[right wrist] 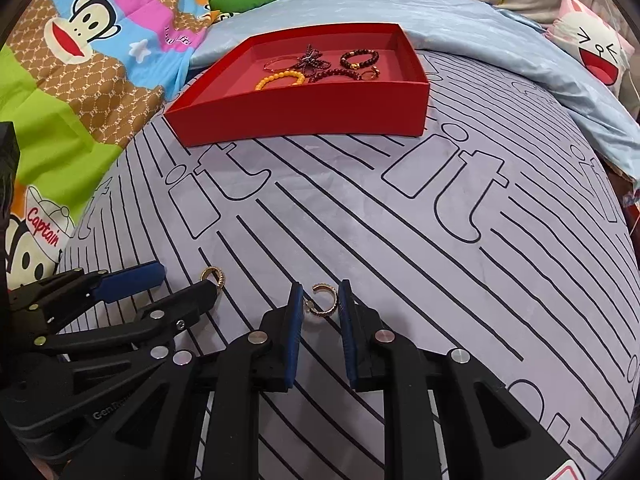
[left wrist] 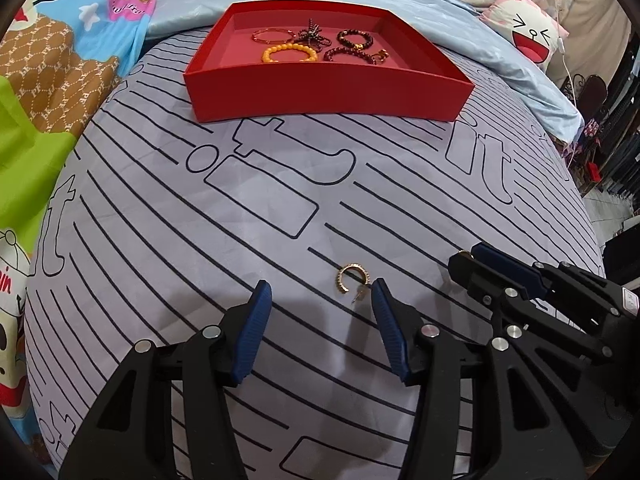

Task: Organize jewelry
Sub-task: 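Grasp the other gold hoop earring with the left tool while the right tool holds its hoop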

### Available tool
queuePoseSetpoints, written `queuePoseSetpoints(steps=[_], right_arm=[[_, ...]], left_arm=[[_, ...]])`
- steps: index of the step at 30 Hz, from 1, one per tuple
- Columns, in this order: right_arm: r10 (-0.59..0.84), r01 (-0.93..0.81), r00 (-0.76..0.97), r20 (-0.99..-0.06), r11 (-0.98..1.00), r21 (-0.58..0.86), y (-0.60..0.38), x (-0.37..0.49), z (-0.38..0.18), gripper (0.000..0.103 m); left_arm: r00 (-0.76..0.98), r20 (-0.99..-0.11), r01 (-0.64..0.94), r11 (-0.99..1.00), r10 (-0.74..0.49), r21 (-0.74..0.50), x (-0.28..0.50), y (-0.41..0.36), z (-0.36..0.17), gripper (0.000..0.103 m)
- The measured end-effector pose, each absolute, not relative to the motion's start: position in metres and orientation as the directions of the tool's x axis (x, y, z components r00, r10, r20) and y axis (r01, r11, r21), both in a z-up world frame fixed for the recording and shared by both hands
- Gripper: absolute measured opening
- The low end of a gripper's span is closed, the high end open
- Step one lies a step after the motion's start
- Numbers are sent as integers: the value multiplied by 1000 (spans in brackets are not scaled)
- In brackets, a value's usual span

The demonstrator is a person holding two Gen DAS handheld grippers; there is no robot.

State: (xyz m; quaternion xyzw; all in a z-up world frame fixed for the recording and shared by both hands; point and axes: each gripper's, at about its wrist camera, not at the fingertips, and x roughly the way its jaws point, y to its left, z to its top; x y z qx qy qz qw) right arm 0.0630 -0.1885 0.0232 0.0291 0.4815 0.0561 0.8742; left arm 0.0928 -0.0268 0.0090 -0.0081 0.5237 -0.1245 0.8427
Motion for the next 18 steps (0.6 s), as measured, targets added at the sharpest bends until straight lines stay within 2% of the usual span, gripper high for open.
queuePoseSetpoints(steps=[6, 8, 12, 14, 18], right_arm=[[125, -55, 532, -837, 992, 114, -195, 62, 23, 17], [125, -49, 532, -837, 992, 117, -196, 62, 23, 17], [126, -46, 533, -837, 992, 121, -197, 61, 24, 17], [128, -45, 533, -836, 991, 123, -197, 61, 23, 17], [131, -47, 534, -836, 991, 125, -197, 61, 24, 17]], left_arm=[[431, -876, 238, 964, -217, -122, 93, -39, 8, 39], [435, -874, 245, 963, -216, -116, 93, -42, 8, 30], [434, -873, 250, 961, -222, -120, 94, -43, 8, 26], [433, -873, 250, 961, -223, -122, 94, -42, 8, 18], [429, -874, 249, 960, -229, -130, 94, -41, 8, 17]])
